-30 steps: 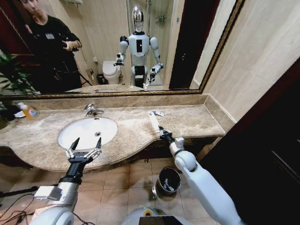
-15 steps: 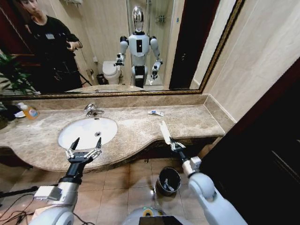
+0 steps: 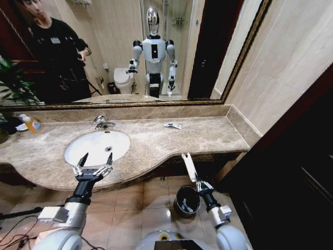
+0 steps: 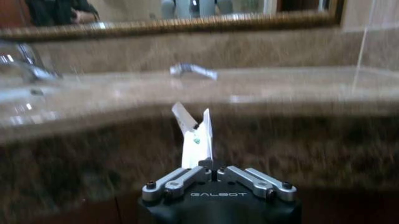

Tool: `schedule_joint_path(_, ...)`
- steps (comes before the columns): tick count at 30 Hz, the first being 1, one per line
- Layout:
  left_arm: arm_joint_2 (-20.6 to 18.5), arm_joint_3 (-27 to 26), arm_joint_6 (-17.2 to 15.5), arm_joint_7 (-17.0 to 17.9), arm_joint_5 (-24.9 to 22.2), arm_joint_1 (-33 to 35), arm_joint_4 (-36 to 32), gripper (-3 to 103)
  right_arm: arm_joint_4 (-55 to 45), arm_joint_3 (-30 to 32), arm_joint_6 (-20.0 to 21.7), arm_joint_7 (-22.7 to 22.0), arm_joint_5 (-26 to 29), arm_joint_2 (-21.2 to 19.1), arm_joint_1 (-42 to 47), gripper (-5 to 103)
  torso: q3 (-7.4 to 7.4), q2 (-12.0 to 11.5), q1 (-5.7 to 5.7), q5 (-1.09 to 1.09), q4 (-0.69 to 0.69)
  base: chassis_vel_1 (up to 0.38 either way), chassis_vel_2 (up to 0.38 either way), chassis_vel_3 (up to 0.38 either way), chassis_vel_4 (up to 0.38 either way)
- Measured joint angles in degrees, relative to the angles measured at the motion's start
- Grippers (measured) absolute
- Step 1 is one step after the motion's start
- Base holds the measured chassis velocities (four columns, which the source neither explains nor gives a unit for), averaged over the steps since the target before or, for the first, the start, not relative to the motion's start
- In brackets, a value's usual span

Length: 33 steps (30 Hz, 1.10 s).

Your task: Pick up the trash from the sink and place it in the trash bin.

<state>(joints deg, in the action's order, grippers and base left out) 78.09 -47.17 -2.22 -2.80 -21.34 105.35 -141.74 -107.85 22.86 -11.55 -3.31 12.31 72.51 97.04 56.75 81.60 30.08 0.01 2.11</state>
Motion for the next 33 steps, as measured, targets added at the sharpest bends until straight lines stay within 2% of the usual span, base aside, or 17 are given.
schedule_joint_path(8,0.00,0.00,0.00,0.00,0.00,0.00,0.00,100,8.89,-1.95,0.56,-0.49,3.16,0.42,-2.78,0,0.00,0.00,0.01,0.00,0.00,0.000,0.000,0.000,0.000)
schedule_joint_path(20,0.00,0.00,0.00,0.00,0.00,0.00,0.00,100,24.79,-2.28,-1.08,-1.42,2.27,2.29,-9.37,0,0.00,0.00,0.01,-0.01,0.00,0.000,0.000,0.000,0.000)
schedule_joint_path(28,0.00,0.00,0.00,0.00,0.00,0.00,0.00,100,41.28,-2.49,-3.97,-3.37,1.21,4.03,-16.71,0,0.00,0.00,0.01,0.00,-0.01,0.000,0.000,0.000,0.000)
schedule_joint_path(33,0.00,0.00,0.00,0.00,0.00,0.00,0.00,100,46.54,-2.58,-4.57,-4.02,0.86,4.93,-19.62,0,0.00,0.00,0.01,-0.01,0.00,0.000,0.000,0.000,0.000)
